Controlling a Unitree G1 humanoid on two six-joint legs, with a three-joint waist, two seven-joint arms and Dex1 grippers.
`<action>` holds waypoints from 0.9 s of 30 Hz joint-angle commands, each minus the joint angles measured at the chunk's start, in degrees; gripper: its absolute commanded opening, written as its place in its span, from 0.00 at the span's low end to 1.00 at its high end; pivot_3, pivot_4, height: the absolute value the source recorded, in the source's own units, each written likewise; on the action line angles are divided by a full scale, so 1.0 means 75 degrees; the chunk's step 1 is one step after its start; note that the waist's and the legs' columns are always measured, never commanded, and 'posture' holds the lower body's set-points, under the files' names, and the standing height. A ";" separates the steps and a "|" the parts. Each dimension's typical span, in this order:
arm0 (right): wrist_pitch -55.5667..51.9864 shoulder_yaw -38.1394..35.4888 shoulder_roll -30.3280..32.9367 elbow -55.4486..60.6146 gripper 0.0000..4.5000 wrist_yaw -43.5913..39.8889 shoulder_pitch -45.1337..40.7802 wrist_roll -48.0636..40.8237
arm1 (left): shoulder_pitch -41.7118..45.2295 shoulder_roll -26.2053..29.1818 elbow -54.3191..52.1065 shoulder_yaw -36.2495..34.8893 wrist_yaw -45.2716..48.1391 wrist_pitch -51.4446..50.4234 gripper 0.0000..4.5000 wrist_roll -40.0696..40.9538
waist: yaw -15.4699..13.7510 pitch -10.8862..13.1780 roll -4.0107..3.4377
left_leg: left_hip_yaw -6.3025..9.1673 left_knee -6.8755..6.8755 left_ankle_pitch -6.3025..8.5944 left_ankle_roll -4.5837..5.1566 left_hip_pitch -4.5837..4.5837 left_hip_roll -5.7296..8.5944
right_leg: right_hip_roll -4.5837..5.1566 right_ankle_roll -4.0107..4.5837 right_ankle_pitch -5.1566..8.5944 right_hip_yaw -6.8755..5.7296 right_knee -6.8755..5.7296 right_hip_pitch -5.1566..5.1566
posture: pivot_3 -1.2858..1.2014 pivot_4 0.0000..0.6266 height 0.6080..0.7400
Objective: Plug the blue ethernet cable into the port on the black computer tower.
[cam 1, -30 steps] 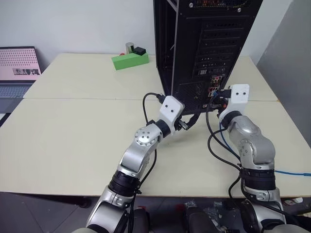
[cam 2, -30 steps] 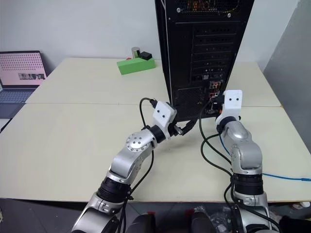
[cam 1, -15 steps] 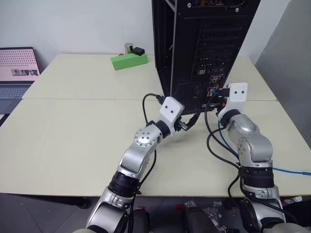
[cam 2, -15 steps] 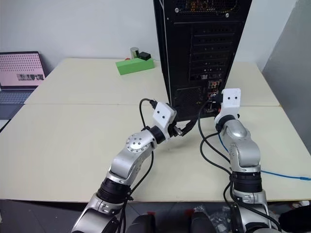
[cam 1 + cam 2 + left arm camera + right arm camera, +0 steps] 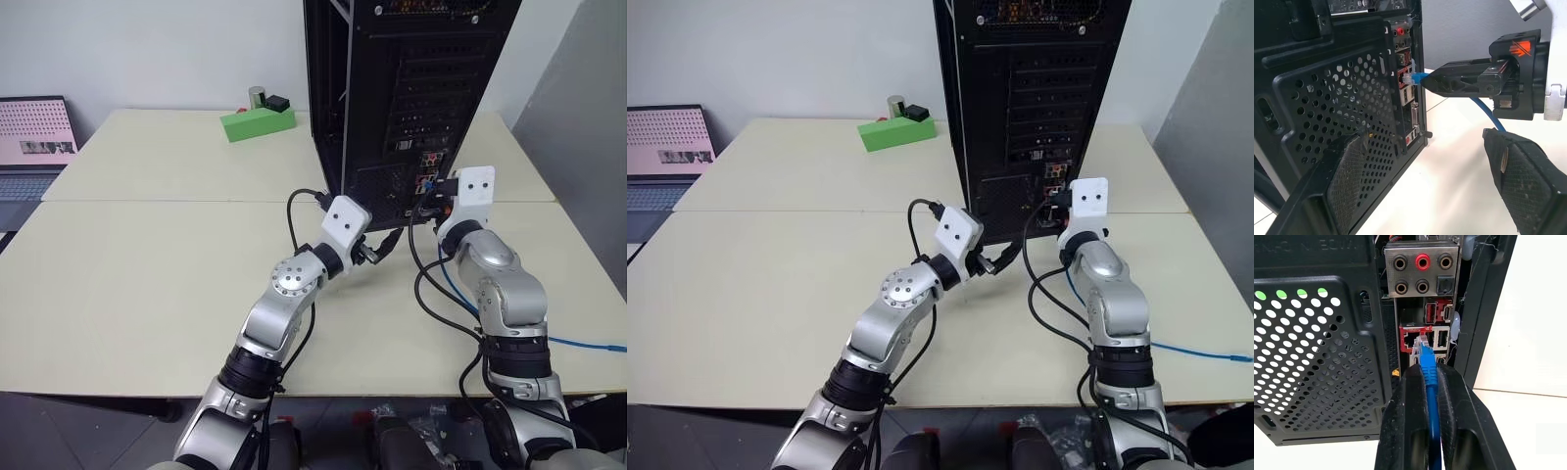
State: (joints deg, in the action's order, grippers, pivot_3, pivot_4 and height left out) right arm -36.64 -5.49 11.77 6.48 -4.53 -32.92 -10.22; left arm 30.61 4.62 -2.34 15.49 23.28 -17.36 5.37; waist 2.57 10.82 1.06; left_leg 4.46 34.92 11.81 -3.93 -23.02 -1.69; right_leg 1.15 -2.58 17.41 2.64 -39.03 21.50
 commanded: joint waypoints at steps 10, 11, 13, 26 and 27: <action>0.0146 0.0001 -0.0058 0.0316 0.00 0.0090 -0.0229 0.0116 | -0.0009 -0.0098 -0.0279 0.0029 0.0059 0.0144 0.88 -0.0032 | 0.0002 0.0000 0.0000 | 0.0000 -0.0001 0.0000 0.0000 -0.0001 0.0000 | 0.0000 0.0000 0.0000 0.0000 0.0001 0.0000 | 0.52 0.24 1.00; 0.0147 -0.0008 -0.0057 0.0313 0.00 0.0087 -0.0230 0.0116 | -0.0008 -0.0104 -0.0279 0.0035 0.0056 0.0142 0.88 -0.0037 | 0.0002 0.0000 0.0000 | 0.0000 -0.0001 0.0000 0.0000 -0.0001 0.0000 | 0.0000 0.0000 0.0000 0.0001 0.0001 0.0000 | 0.52 0.24 1.00; 0.0155 -0.0011 -0.0060 0.0302 0.00 0.0074 -0.0255 0.0113 | -0.0007 -0.0109 -0.0279 0.0040 0.0056 0.0142 0.88 -0.0042 | 0.0002 0.0000 0.0000 | 0.0000 -0.0001 0.0000 0.0000 -0.0001 0.0000 | 0.0000 0.0000 0.0000 0.0000 0.0001 0.0000 | 0.52 0.24 1.00; -0.0020 -0.0200 -0.0108 0.0261 0.00 0.0131 -0.0602 -0.0073 | -0.0025 -0.0091 -0.0282 0.0053 0.0089 0.0156 0.88 -0.0068 | 0.0032 0.0000 -0.0001 | 0.0001 -0.0003 0.0000 0.0000 -0.0003 0.0000 | 0.0000 0.0000 0.0000 -0.0001 0.0000 0.0005 | 0.52 0.24 1.00; -0.0033 -0.0199 -0.0117 0.0268 0.00 0.0137 -0.0613 -0.0079 | -0.0025 -0.0090 -0.0284 0.0054 0.0093 0.0157 0.88 -0.0072 | 0.0032 0.0000 -0.0001 | 0.0000 -0.0004 0.0000 0.0000 -0.0006 0.0000 | 0.0000 0.0000 0.0000 0.0001 0.0001 0.0008 | 0.52 0.24 1.00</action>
State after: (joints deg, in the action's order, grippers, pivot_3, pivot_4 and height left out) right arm -38.08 -5.82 10.87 6.15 -3.61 -34.75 -10.26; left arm 30.32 4.31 -2.34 15.65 23.68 -17.24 5.08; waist 2.81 10.82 1.06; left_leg 4.45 34.89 11.81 -3.93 -23.09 -1.69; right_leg 1.15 -2.58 17.41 2.66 -39.02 21.58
